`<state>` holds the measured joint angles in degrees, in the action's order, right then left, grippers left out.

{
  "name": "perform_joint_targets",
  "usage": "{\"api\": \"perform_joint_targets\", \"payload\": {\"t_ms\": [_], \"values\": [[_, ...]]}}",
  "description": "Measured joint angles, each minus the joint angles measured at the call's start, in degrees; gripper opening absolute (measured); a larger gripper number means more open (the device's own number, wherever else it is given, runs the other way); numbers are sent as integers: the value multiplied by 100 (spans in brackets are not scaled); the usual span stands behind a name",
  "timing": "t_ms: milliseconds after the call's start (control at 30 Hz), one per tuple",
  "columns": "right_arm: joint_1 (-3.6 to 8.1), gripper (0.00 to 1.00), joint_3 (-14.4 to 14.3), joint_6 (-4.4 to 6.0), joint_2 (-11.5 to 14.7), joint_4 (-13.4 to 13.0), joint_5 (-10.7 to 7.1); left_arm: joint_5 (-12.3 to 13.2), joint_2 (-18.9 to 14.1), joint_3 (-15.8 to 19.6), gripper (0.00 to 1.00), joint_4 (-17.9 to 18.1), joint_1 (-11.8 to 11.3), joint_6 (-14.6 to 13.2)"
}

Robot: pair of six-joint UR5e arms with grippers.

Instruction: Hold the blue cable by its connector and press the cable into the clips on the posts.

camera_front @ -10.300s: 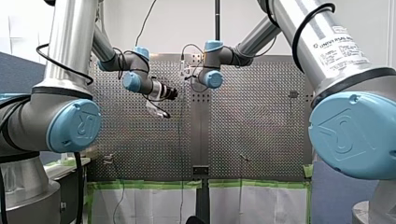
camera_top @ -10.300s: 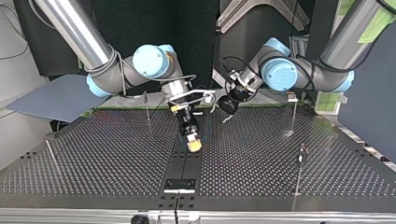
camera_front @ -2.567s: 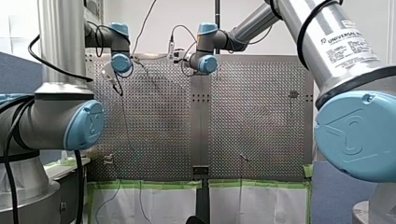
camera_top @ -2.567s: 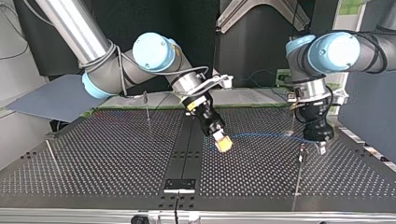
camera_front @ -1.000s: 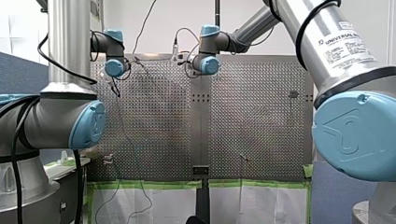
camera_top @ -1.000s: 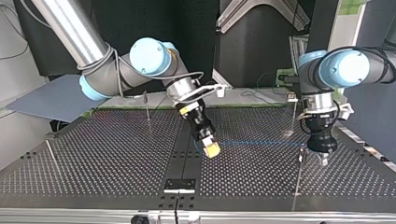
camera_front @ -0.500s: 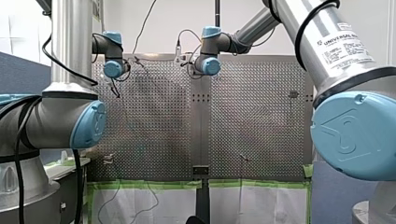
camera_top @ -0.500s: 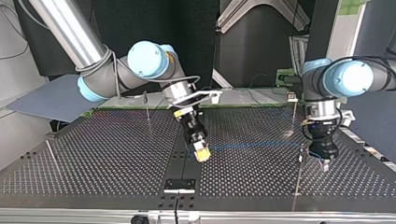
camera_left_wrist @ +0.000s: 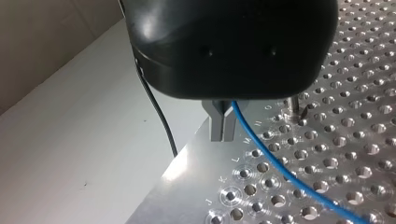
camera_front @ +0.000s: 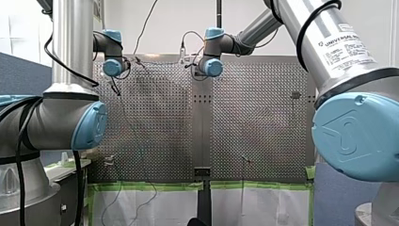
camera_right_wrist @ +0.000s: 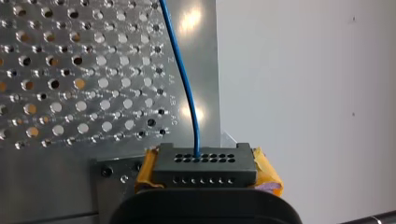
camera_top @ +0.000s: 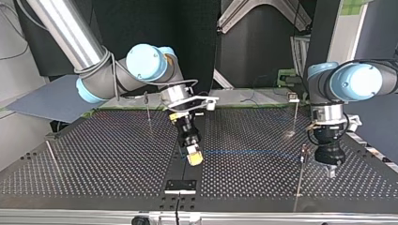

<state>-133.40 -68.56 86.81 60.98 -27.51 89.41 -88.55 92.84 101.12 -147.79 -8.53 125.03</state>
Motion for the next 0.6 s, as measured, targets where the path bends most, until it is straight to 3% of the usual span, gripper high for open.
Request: {"api": "perform_joint_targets", "payload": {"t_ms": [300,600], "values": [[48,0,40,40,-24,-49,50,43,0,2,1,20,-43,40],[106,0,262,143,-128,-9,45,114,0,21,1,44,-75,114]]}}
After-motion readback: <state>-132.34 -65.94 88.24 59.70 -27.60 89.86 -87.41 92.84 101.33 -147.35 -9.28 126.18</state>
